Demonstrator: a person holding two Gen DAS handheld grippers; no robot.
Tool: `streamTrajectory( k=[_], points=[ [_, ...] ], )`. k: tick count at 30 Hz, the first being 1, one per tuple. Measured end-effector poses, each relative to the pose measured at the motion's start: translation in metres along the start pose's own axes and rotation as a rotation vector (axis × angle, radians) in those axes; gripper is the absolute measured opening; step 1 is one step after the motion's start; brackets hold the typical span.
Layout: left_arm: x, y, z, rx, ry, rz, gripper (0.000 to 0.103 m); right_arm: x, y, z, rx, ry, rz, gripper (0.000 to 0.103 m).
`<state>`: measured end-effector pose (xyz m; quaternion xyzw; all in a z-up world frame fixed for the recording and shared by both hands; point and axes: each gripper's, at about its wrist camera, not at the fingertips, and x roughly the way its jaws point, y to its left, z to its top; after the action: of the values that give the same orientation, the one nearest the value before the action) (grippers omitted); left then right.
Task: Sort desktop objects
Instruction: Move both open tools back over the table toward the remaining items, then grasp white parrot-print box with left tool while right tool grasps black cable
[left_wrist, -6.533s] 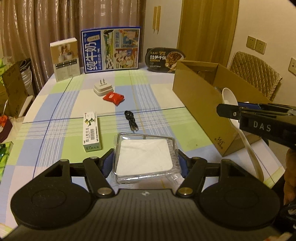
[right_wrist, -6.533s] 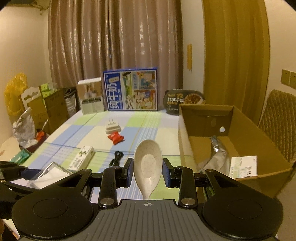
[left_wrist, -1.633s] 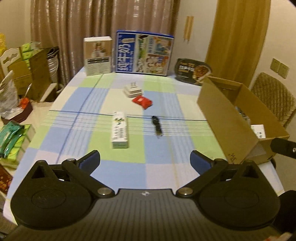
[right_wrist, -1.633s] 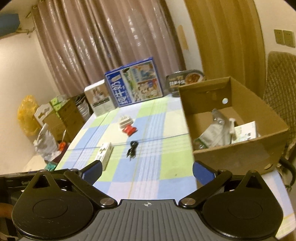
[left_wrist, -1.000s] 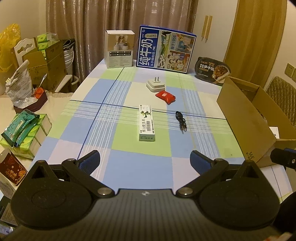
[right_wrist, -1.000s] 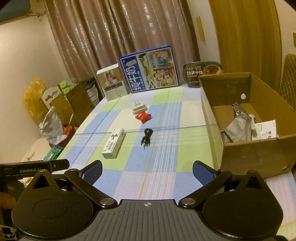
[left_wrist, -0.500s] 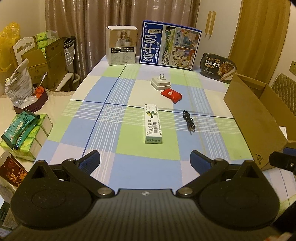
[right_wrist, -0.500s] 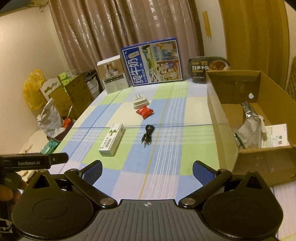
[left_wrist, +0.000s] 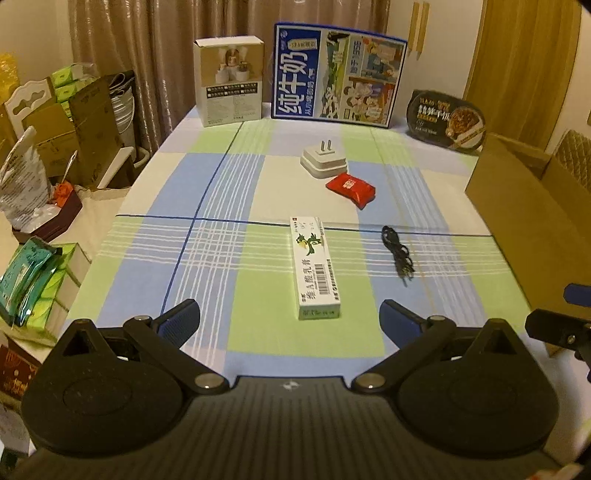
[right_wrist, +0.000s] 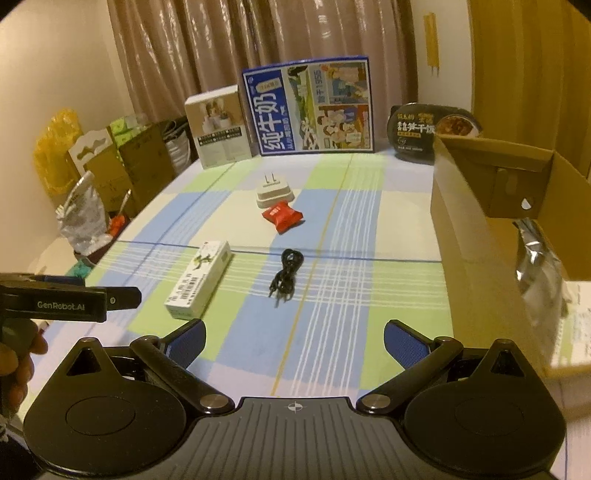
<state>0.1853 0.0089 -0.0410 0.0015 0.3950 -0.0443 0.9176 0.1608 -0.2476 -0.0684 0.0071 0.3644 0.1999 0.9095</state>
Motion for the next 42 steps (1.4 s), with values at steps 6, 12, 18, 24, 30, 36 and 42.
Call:
streamTrajectory(
  k=[6,12,18,24,30,36,42],
  points=[
    [0.045,-0.001,0.009,0.051,0.022,-0.014,0.101,0.035,-0.004,0.006,-0.046,0.033,-0.013,0.085],
    [0.081,-0.003,0.017,0.037,0.046,-0.063,0.087,0.070,-0.009,0.010,-0.065,0.057,-0.017,0.073],
    [0.110,-0.007,0.023,0.051,0.082,-0.076,0.081,0.101,-0.013,0.013,-0.072,0.080,0.006,0.066],
    [0.128,-0.009,0.032,0.050,0.090,-0.099,0.076,0.127,-0.008,0.020,-0.105,0.072,0.017,0.059],
    [0.139,-0.003,0.034,0.052,0.105,-0.088,0.066,0.146,-0.005,0.022,-0.111,0.059,0.031,0.053],
    [0.139,0.001,0.034,0.044,0.104,-0.105,0.057,0.160,0.004,0.021,-0.137,0.049,0.032,0.048],
    [0.141,-0.002,0.032,0.068,0.104,-0.102,0.055,0.166,0.007,0.019,-0.155,0.038,0.020,0.047]
  ],
)
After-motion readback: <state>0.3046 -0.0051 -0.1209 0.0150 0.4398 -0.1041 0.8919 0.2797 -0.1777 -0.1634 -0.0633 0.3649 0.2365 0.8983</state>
